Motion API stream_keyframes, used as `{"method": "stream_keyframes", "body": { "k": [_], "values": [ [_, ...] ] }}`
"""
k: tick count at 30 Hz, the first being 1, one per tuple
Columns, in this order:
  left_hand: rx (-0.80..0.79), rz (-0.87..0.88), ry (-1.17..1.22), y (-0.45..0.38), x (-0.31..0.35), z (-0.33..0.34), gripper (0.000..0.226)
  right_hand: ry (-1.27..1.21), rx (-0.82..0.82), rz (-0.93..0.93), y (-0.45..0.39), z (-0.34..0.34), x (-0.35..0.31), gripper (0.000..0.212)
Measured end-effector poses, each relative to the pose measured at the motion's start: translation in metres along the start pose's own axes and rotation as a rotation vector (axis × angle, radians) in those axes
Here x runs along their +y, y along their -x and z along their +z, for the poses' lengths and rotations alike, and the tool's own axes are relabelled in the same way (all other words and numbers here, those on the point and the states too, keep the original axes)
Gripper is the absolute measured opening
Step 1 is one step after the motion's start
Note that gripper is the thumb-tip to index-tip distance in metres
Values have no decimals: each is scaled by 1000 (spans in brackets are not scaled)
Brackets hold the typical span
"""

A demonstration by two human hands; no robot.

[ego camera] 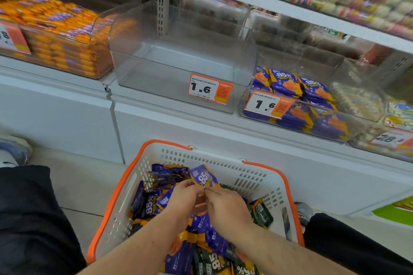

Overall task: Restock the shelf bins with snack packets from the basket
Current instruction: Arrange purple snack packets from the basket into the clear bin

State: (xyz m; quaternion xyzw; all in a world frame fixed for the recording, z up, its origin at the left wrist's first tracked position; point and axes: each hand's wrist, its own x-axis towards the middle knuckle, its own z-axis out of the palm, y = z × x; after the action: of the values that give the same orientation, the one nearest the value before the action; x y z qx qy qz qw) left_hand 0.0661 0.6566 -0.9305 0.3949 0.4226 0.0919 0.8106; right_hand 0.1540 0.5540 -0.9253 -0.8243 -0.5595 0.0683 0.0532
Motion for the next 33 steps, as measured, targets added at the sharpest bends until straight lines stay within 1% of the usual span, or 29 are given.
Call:
{"method": "stream_keyframes", "body": {
  "k": [1,2,4,5,7,8,9,11,13,15,17,20,23,24,25,26,27,28,29,30,31,33],
  "values": [
    [18,-3,15,0,-2,0,17,-10,-58,-20,0,-6,-2,33],
    [42,11,4,-1,-5,0,17,-13,-78,-36,1,-9,-3,36],
    [85,68,-90,-1,-7,0,15,-26,-58,-53,6,-14,-6,39],
    [93,98,-127,1,-6,-1,15,-38,-21,-37,8,-16,-6,38],
    [67,167,-163,6,1,-3,18,-97,107,54,13,-26,-5,33],
    [49,203,-181,8,7,-4,18,-130,169,112,13,-34,-5,35],
    [33,238,-198,11,14,-5,18,-155,196,175,14,-42,-4,41],
    [-21,306,-210,15,30,-1,22,-187,154,295,12,-60,-3,62],
    [-90,366,-214,22,47,10,27,-200,181,329,8,-77,-4,84],
    [-147,418,-200,28,65,25,28,-202,263,325,2,-90,-6,95],
    [-197,462,-170,35,83,43,30,-208,386,340,-5,-102,-5,95],
    [-282,512,-144,47,109,71,36,-231,628,351,-13,-126,5,82],
    [-364,602,-206,51,136,97,32,-286,726,357,-18,-158,21,81],
    [-329,696,-257,49,144,104,29,-305,759,354,-21,-170,28,81],
    [-208,872,-349,43,153,109,25,-318,798,354,-24,-185,36,80],
    [-10,1119,-501,34,163,112,16,-327,829,366,-28,-201,44,77],
    [206,1361,-698,25,172,113,13,-340,838,395,-33,-216,53,74],
    [391,1499,-905,15,180,114,27,-356,826,430,-39,-231,62,70],
    [491,1523,-1071,2,184,113,42,-377,795,463,-47,-245,71,68],
    [532,1492,-1199,-9,187,112,51,-404,744,495,-55,-257,77,70],
    [535,1450,-1296,-19,187,112,53,-435,676,529,-65,-267,84,73],
    [500,1394,-1431,-31,181,110,50,-463,517,600,-88,-277,94,78]
  ]
}}
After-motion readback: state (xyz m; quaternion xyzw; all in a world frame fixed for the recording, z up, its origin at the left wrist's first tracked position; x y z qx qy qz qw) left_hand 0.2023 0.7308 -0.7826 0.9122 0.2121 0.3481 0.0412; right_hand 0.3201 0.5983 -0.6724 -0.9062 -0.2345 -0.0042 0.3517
